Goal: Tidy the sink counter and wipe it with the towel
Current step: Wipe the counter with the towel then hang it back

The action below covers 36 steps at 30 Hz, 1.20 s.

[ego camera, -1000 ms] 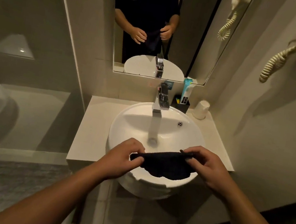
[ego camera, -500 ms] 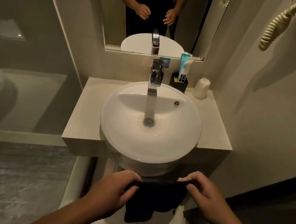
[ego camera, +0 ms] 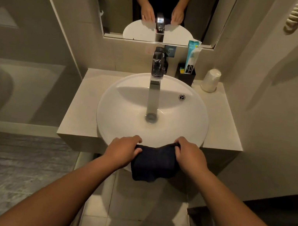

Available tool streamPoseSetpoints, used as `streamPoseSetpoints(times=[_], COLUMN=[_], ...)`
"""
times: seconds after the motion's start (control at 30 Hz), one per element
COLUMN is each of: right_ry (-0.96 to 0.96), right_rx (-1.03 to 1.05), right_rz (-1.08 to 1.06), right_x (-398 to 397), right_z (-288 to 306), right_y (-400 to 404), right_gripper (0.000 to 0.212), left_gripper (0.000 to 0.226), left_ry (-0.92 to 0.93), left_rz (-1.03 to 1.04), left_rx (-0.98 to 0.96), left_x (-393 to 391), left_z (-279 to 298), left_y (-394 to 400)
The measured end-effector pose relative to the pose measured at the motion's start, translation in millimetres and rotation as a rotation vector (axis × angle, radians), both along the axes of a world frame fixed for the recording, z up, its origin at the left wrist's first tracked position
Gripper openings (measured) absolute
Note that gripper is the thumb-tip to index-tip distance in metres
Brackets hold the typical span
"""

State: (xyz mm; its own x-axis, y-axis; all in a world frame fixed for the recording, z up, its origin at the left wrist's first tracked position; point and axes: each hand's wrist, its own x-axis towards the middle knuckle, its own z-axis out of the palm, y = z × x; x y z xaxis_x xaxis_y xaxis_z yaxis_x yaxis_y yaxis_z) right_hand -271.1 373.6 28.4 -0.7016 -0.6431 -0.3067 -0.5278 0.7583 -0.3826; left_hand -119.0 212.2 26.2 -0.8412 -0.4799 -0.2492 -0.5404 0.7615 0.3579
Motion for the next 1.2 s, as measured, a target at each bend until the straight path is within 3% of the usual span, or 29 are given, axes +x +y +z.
streamPoseSetpoints(times=[0.53,0.7,0.8,0.9,1.07,1.2], right_ry=[0.4,0.293,0.262,0.232,0.246,0.283], right_rx=[0.097,-0.033,-0.084,-0.037,-0.027,0.0], right_rz=[0.106,0.219,0.476,0.649,0.596,0.573], right_x=[-6,-4,3,14,21,29], right_z=[-11,-3,-2,-6,-12,-9], right_y=[-1,11,18,19,18,17], right_gripper=[0.027,0.036,0.046,0.048,0.035,0.03], left_gripper=[0.037,0.042,0.059,0.068,0.045,0.04], left_ry=[-0.128,0.043,0.12,0.05,0.079,0.046], left_rz=[-0.055,-0.08,-0.34,-0.478,-0.366,-0.361], left_rx=[-0.143,-0.078,-0.18,-0.258,-0.266,-0.284], left_x=[-3,9,16,15,16,18], left_z=[-22,-1,3,-11,-29,-25], left_y=[-19,-11,7,24,29,33])
